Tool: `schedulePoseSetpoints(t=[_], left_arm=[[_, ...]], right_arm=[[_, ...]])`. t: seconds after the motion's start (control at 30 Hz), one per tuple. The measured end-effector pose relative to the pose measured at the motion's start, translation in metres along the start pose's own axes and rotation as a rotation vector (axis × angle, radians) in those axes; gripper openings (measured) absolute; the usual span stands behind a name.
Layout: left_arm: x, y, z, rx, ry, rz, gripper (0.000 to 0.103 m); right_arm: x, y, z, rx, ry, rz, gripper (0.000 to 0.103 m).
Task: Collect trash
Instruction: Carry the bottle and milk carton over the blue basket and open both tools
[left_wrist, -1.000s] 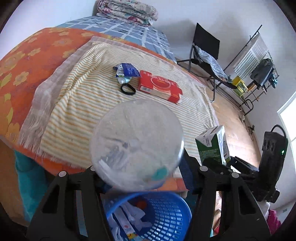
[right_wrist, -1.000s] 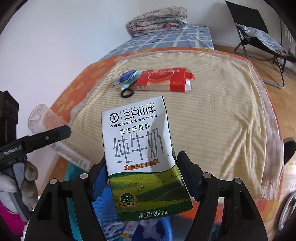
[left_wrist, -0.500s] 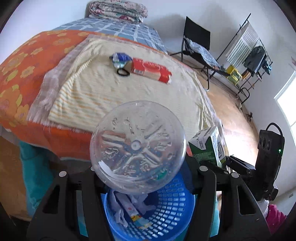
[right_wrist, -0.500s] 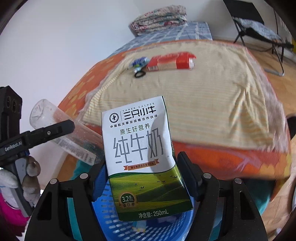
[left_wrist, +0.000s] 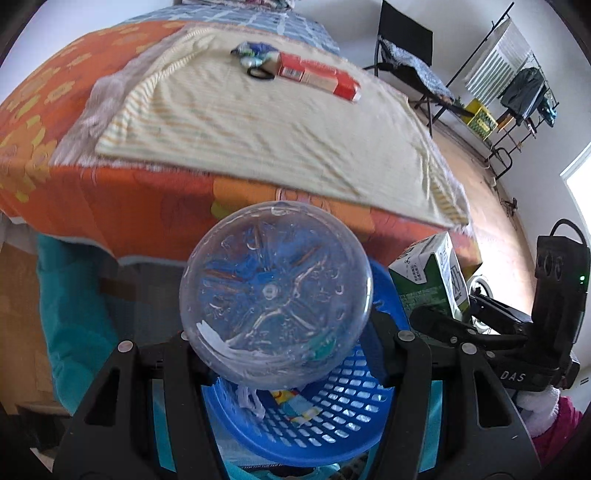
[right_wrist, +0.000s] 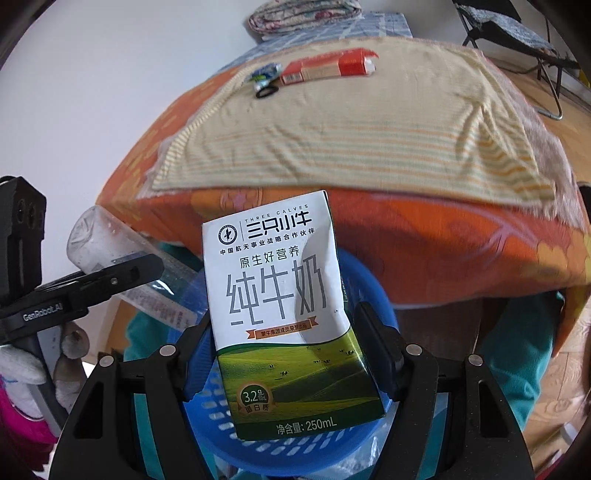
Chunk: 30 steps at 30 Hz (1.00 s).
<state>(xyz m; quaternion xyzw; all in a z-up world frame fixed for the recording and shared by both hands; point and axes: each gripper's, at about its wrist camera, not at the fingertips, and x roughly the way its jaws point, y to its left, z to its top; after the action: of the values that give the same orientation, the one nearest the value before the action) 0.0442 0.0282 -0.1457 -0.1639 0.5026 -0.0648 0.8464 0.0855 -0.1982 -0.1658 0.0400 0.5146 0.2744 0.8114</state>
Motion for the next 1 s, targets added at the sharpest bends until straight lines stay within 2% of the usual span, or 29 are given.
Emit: schedulePoseSetpoints(t=[0.43, 1.0], left_arm=[[0.036, -0.002, -0.03, 0.032, 0.086, 0.061, 0.06], [0.046, -0.009, -0.036, 0.063, 0.115, 0.087, 0.06]], right_arm=[[0.026, -0.001, -0.03, 0.012, 0.078, -0.032, 0.071], [0.033, -0.004, -0.032, 0.022, 0.107, -0.065, 0.072]])
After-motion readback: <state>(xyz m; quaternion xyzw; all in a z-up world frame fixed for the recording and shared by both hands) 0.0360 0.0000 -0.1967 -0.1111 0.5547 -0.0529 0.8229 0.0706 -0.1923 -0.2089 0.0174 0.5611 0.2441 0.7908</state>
